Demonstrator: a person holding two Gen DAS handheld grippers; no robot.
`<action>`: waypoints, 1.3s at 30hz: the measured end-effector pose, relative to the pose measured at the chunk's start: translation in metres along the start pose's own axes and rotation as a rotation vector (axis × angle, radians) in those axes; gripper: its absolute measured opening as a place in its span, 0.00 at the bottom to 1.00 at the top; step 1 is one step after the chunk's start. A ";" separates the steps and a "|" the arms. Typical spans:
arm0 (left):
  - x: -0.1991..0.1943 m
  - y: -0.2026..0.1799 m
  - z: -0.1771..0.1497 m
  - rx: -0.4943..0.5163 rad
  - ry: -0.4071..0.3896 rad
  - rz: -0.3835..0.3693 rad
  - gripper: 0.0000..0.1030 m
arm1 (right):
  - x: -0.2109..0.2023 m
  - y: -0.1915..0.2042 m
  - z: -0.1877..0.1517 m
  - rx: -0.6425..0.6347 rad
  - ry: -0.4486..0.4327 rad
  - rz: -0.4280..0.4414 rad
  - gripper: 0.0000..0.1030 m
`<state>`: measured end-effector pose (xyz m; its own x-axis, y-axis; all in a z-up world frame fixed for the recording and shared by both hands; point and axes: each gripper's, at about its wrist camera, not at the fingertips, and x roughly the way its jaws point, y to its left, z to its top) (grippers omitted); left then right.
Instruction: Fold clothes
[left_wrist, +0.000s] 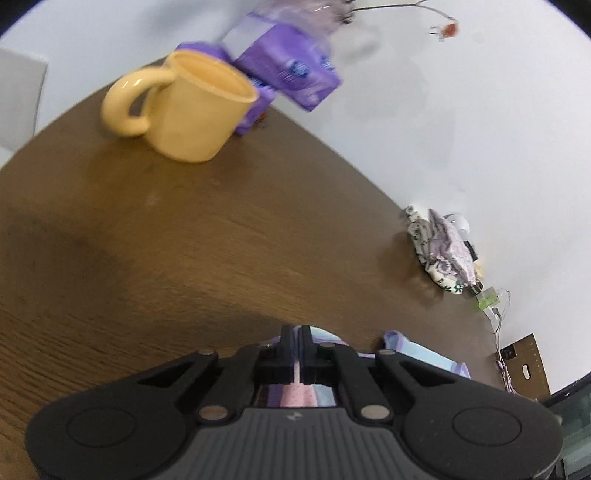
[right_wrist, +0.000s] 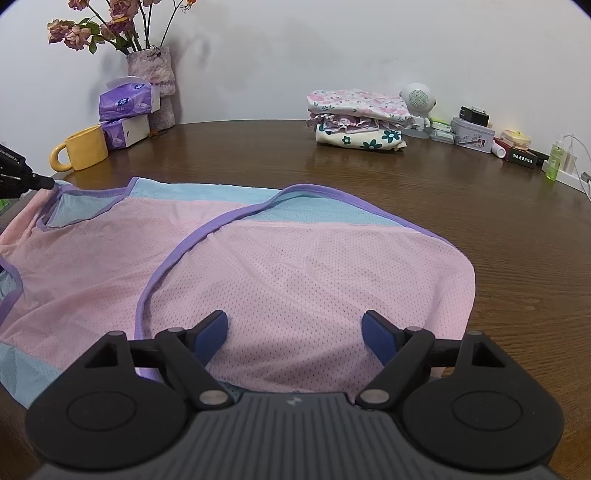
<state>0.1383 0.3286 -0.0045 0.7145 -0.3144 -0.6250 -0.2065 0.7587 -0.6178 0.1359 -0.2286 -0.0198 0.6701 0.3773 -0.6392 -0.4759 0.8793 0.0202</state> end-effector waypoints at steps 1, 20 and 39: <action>0.002 0.002 0.001 -0.001 0.001 0.003 0.01 | 0.000 0.000 0.000 0.001 0.001 -0.001 0.79; 0.003 -0.092 -0.045 0.706 -0.142 0.496 0.28 | 0.001 -0.001 -0.002 0.000 -0.006 -0.002 0.80; 0.043 -0.119 -0.039 0.771 -0.057 0.567 0.01 | -0.001 0.002 -0.003 -0.023 -0.020 0.031 0.81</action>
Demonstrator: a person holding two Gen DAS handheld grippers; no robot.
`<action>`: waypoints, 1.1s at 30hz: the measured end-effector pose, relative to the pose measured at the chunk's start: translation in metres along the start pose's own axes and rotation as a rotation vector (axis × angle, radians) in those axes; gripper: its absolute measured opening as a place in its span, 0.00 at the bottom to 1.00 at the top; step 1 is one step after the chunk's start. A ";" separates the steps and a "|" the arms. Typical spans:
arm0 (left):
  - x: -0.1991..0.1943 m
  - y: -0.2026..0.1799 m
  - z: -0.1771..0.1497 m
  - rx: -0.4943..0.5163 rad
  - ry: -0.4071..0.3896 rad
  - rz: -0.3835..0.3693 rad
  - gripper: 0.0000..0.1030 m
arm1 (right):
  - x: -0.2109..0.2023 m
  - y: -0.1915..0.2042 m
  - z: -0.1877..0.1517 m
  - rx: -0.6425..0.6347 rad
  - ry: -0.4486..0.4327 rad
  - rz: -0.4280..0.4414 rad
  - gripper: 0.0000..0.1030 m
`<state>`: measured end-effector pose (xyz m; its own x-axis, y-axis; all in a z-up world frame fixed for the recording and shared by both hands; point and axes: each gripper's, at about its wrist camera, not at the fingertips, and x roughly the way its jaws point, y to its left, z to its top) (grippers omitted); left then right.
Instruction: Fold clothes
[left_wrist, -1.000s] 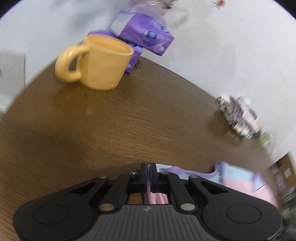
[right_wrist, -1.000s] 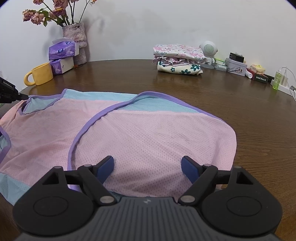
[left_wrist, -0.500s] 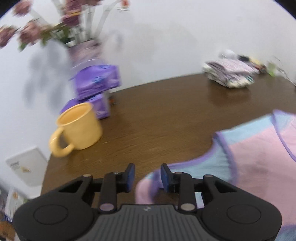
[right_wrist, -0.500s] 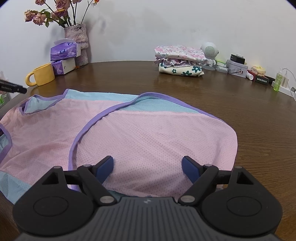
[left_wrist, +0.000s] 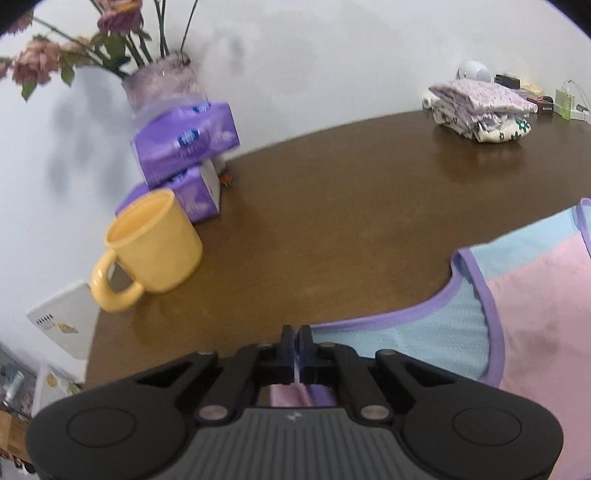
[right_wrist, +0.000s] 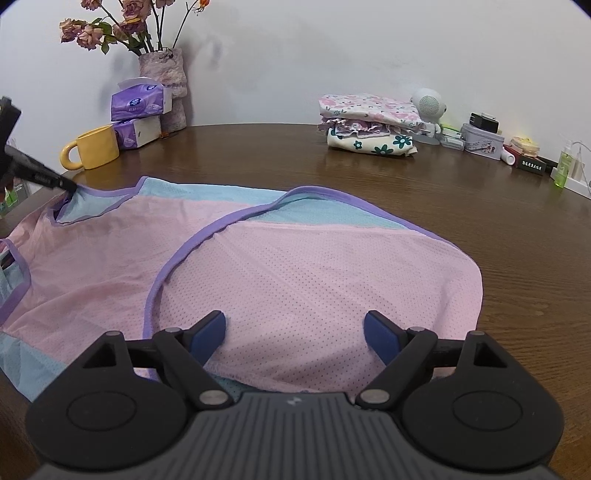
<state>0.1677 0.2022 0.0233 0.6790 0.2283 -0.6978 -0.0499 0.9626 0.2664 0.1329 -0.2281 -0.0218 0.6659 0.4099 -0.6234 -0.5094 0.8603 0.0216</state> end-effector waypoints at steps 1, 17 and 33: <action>0.002 0.001 0.002 -0.010 0.002 -0.002 0.00 | 0.000 0.000 0.000 0.000 0.000 0.000 0.82; -0.011 0.015 -0.002 -0.109 -0.016 -0.066 0.40 | 0.001 0.001 0.001 -0.004 0.003 0.003 0.83; -0.041 0.033 -0.028 -0.268 -0.038 -0.089 0.46 | 0.000 0.001 0.000 -0.006 0.000 0.006 0.83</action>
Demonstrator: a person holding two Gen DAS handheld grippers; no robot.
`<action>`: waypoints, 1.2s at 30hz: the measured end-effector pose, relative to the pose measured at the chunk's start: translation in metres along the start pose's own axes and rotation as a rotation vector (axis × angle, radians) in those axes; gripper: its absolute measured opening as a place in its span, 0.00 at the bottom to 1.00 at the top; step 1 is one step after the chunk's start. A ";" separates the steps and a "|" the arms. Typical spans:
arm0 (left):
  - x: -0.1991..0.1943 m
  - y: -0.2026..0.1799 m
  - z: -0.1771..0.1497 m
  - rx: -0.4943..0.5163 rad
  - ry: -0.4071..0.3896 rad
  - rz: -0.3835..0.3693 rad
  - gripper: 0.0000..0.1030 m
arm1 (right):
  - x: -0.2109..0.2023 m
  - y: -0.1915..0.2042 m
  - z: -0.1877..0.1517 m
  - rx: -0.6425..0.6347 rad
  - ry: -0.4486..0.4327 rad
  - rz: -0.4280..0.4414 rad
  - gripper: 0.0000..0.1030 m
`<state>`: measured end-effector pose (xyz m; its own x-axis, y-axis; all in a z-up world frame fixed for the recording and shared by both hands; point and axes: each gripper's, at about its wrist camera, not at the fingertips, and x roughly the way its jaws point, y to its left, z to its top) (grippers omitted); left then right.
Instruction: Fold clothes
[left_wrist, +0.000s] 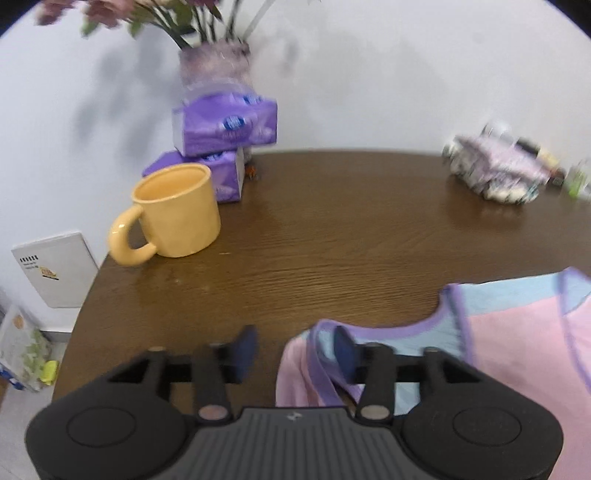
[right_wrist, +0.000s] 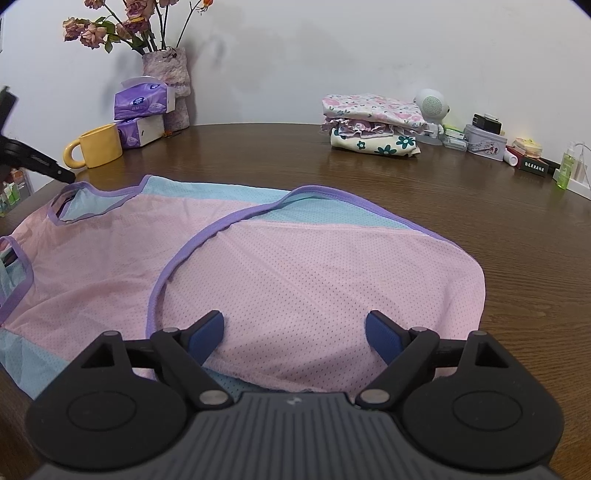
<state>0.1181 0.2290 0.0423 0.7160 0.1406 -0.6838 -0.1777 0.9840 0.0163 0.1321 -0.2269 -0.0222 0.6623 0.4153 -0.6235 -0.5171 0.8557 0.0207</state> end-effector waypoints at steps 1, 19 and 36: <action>-0.011 0.001 -0.008 -0.014 -0.005 0.002 0.46 | 0.000 0.000 0.000 0.000 0.000 0.000 0.83; -0.074 -0.034 -0.124 -0.153 -0.019 0.086 0.51 | -0.002 0.006 -0.004 -0.034 -0.010 0.043 0.83; -0.084 -0.079 -0.146 0.211 0.056 0.376 0.09 | -0.005 0.008 -0.006 -0.048 -0.015 0.064 0.83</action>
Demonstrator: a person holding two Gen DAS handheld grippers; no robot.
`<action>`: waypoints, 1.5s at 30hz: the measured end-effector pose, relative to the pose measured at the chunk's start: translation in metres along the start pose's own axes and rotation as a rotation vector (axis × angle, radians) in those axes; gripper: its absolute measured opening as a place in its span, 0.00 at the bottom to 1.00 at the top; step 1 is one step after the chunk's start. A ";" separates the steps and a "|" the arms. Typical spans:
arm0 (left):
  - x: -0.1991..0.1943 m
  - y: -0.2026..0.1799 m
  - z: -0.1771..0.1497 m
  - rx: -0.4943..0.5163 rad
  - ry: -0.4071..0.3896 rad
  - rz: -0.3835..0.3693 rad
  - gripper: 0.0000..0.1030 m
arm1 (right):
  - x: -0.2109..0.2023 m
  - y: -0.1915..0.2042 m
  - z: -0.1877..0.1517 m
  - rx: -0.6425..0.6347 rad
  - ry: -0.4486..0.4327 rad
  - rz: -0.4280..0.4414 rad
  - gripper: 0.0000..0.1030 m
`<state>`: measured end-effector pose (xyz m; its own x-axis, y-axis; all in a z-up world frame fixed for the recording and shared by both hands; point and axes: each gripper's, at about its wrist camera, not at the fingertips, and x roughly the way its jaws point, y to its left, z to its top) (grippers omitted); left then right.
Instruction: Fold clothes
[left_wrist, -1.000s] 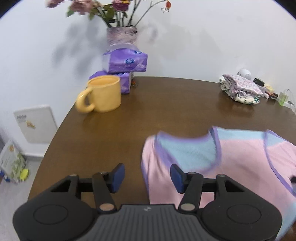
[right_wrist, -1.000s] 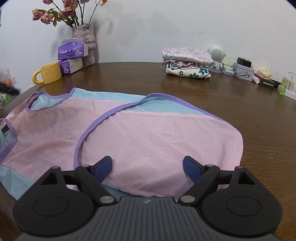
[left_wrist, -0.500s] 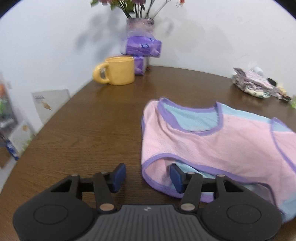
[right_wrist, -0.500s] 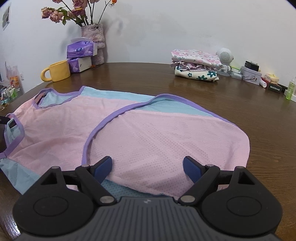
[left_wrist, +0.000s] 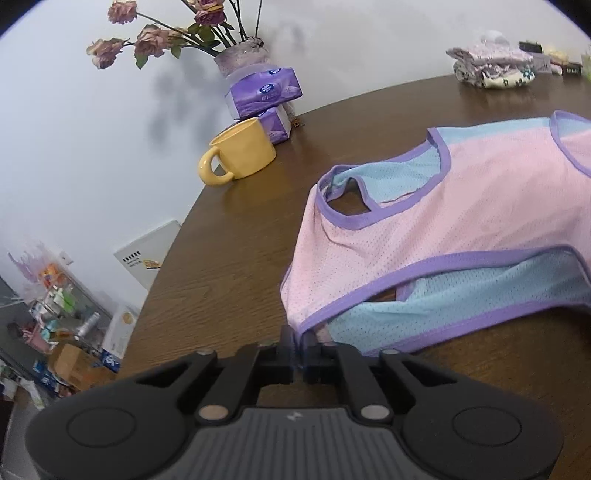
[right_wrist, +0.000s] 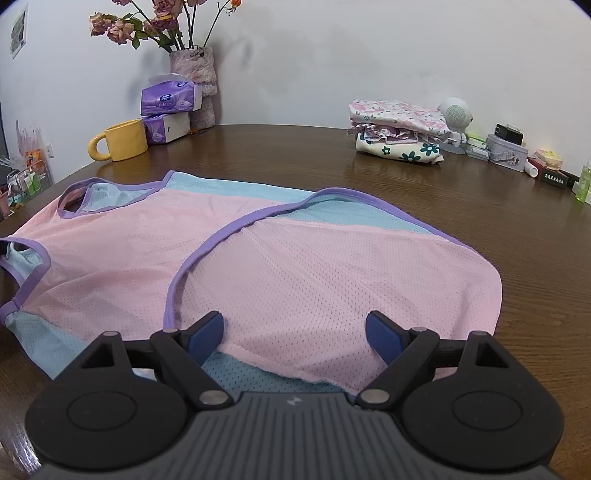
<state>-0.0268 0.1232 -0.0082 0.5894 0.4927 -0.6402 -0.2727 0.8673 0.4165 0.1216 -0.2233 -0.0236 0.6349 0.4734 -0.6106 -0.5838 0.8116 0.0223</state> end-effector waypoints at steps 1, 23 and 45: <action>-0.001 0.002 0.000 -0.018 -0.001 -0.008 0.16 | 0.000 0.000 0.000 0.000 -0.001 0.001 0.83; -0.006 0.043 0.061 -0.157 -0.143 -0.255 0.41 | -0.002 -0.001 -0.002 -0.004 -0.009 0.002 0.83; 0.090 0.031 0.111 -0.213 0.011 -0.308 0.12 | -0.002 0.000 -0.004 -0.002 -0.012 -0.002 0.84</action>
<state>0.1021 0.1867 0.0183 0.6603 0.2064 -0.7220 -0.2369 0.9697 0.0605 0.1182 -0.2251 -0.0260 0.6417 0.4759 -0.6014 -0.5835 0.8118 0.0197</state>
